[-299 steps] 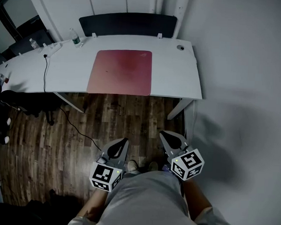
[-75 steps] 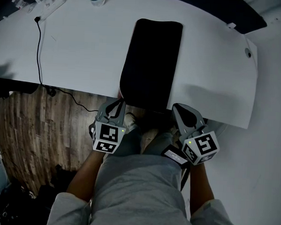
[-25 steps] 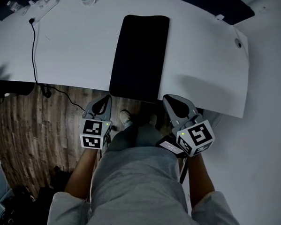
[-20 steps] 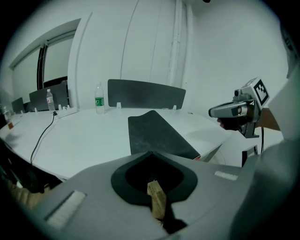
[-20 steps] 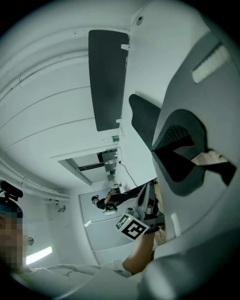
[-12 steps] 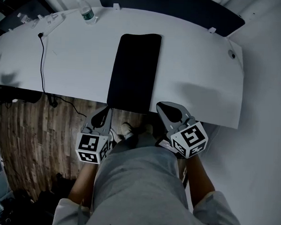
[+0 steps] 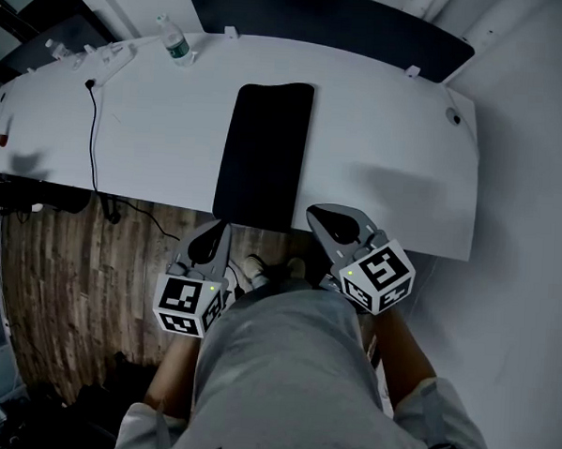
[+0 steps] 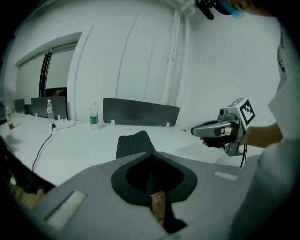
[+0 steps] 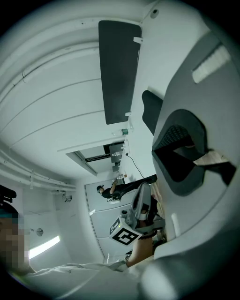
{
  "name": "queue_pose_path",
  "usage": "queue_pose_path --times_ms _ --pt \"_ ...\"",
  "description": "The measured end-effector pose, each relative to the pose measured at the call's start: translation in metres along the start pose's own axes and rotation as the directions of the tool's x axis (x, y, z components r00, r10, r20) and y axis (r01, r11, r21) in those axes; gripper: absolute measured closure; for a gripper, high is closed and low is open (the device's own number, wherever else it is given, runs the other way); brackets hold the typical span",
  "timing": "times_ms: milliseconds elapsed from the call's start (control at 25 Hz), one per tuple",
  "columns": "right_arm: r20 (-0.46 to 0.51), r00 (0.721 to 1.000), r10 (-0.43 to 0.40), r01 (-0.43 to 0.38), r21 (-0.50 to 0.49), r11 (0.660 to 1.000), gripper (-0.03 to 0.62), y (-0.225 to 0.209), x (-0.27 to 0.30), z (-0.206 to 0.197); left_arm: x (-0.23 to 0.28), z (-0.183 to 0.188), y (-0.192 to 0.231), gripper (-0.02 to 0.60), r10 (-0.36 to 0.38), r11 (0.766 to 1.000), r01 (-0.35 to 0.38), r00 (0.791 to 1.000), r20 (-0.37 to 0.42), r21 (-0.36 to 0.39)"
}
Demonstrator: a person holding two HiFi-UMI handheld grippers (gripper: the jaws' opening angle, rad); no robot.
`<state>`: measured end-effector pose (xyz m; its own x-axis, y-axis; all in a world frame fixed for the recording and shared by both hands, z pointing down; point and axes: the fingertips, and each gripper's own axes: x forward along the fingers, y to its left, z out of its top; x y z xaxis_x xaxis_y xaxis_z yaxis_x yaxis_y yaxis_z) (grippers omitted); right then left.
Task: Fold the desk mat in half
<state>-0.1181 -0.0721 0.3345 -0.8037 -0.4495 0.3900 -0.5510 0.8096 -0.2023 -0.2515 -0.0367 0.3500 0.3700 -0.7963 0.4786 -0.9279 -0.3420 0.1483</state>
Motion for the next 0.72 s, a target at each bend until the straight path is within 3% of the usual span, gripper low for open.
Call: queue_pose_path --times_ms 720 --pt "0.007 1.000 0.026 -0.026 -0.007 1.000 0.589 0.024 0.007 0.012 -0.025 0.001 0.004 0.561 0.021 1.000 -0.021 1.000 0.020 -0.008"
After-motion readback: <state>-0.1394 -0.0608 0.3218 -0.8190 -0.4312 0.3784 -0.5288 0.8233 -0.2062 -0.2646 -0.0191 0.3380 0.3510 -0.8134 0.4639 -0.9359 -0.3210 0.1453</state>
